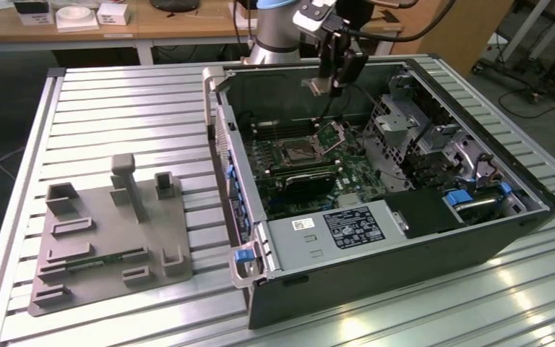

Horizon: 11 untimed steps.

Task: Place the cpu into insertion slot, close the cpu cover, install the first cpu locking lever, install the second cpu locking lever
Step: 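Place the cpu into insertion slot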

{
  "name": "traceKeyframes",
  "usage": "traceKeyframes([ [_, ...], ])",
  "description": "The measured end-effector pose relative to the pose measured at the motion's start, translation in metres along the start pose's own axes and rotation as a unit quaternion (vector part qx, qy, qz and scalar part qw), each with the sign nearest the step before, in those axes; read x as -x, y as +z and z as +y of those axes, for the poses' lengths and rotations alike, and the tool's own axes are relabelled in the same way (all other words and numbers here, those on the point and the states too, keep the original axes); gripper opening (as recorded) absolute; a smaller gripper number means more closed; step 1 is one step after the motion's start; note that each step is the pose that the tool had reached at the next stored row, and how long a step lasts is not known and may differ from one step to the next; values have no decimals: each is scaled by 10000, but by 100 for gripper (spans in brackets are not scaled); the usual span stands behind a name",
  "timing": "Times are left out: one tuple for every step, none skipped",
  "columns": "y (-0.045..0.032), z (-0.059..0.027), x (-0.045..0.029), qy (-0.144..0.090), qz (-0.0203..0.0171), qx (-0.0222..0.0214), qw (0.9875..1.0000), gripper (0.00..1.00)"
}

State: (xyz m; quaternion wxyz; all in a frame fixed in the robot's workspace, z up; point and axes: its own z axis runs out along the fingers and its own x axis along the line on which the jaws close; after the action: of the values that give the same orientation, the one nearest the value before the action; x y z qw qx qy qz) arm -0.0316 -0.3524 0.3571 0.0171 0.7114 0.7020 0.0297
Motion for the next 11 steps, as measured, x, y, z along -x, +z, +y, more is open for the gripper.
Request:
traceKeyframes([
  [13, -1, -3, 1, 1, -24, 10000, 54],
  [27, -2, -7, 1, 0, -46, 10000, 54],
  [40, -3, -10, 2, 0, -66, 10000, 54],
  [54, -4, -14, 2, -1, -88, 10000, 54],
  [66, -4, -17, 2, -2, -111, 9999, 54],
  [81, -6, -18, 2, -2, -134, 9999, 54],
  [95, -7, -20, 3, -3, -154, 9999, 54],
  [109, -8, -24, 3, -3, -173, 9999, 54],
  [125, -9, -28, 4, -3, -188, 9998, 54],
  [139, -10, -33, 4, -2, -198, 9998, 54],
  [154, -10, -37, 4, -2, -206, 9998, 54],
])
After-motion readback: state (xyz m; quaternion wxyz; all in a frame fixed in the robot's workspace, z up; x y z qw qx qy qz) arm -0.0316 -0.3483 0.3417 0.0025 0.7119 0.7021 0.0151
